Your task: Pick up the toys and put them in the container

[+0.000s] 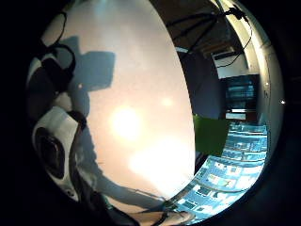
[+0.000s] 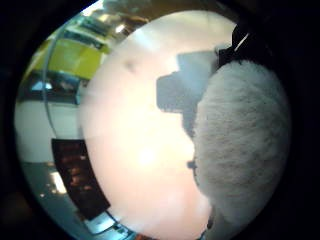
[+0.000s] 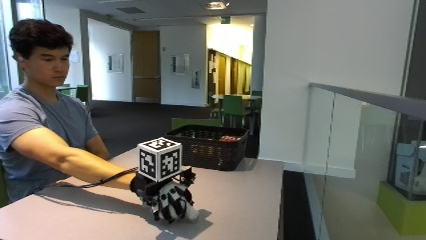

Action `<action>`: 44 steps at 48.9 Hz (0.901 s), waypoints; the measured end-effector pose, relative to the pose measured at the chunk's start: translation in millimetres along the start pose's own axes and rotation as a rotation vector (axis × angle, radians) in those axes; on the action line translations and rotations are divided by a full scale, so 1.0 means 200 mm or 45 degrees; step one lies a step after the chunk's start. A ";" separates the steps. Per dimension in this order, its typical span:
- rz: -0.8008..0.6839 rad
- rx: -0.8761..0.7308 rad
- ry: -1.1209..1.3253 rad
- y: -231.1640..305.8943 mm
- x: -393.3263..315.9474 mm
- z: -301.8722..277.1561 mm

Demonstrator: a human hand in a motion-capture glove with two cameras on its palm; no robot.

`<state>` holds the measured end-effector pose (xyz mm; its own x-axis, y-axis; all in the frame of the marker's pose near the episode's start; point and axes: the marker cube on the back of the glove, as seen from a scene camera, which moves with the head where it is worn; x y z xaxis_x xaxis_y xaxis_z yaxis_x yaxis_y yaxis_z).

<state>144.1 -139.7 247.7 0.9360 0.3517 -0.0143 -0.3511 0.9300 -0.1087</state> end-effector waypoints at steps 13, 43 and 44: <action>-0.001 0.025 -0.119 0.03 0.00 -0.41; -0.467 0.325 -0.173 0.66 -1.12 -1.38; -0.483 0.328 -0.173 0.68 -1.16 -1.39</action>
<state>-113.7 -123.7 -40.3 0.9936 -0.0226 0.1105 0.0036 0.9856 0.1692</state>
